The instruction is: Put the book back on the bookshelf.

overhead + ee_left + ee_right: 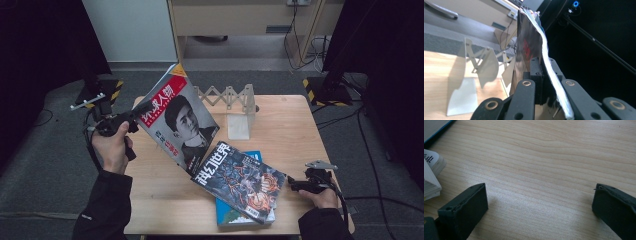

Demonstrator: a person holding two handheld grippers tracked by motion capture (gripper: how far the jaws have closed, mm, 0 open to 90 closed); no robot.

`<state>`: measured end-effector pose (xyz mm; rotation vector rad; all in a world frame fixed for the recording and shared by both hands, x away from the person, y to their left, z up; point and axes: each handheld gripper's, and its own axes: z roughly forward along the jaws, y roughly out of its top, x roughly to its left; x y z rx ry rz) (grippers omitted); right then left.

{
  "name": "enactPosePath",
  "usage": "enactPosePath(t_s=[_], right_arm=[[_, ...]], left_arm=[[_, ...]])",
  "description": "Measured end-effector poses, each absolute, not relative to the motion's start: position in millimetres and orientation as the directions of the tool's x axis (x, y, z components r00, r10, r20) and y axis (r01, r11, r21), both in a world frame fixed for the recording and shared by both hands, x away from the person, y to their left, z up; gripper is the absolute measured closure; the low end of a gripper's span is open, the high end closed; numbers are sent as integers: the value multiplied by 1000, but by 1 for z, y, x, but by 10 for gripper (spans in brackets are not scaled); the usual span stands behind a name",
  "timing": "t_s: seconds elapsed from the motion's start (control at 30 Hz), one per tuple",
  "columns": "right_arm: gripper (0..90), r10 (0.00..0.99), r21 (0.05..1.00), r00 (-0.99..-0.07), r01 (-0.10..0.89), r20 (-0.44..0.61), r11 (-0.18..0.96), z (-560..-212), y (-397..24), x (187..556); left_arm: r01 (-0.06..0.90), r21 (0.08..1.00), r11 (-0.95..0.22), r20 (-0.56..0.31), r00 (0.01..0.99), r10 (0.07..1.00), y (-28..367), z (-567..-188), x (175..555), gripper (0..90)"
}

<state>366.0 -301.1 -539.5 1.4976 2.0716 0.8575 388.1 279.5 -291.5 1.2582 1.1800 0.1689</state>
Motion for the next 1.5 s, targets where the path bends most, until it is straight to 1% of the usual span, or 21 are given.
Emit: enactPosePath(t_s=[0.17, 0.37, 0.4, 0.5, 0.77, 0.97, 1.07, 1.5], right_arm=[[5, 949, 702, -314, 677, 7, 219, -539, -301, 366], [5, 950, 703, -313, 677, 7, 218, -539, -300, 366], [5, 950, 703, -313, 677, 8, 217, -539, -300, 366], [5, 950, 704, -314, 676, 7, 218, -539, -300, 366], [5, 950, 706, -313, 674, 4, 219, -540, -300, 366], [5, 951, 706, -310, 674, 4, 217, -540, -299, 366], [5, 950, 706, -311, 674, 4, 217, -540, -299, 366], [5, 950, 702, -313, 678, 7, 218, -539, -299, 366]], left_arm=[[437, 813, 386, -568, 444, 693, 288, -272, 390, 856], [406, 830, 381, -541, 423, 727, 294, -260, 394, 856], [395, 838, 376, -527, 409, 745, 296, -256, 396, 855], [382, 842, 381, -520, 386, 762, 298, -253, 399, 855], [365, 846, 389, -513, 355, 782, 302, -252, 405, 856], [333, 872, 359, -464, 327, 823, 301, -246, 409, 855], [323, 876, 357, -456, 319, 831, 301, -246, 411, 856], [315, 891, 326, -413, 266, 871, 282, -262, 447, 856]])
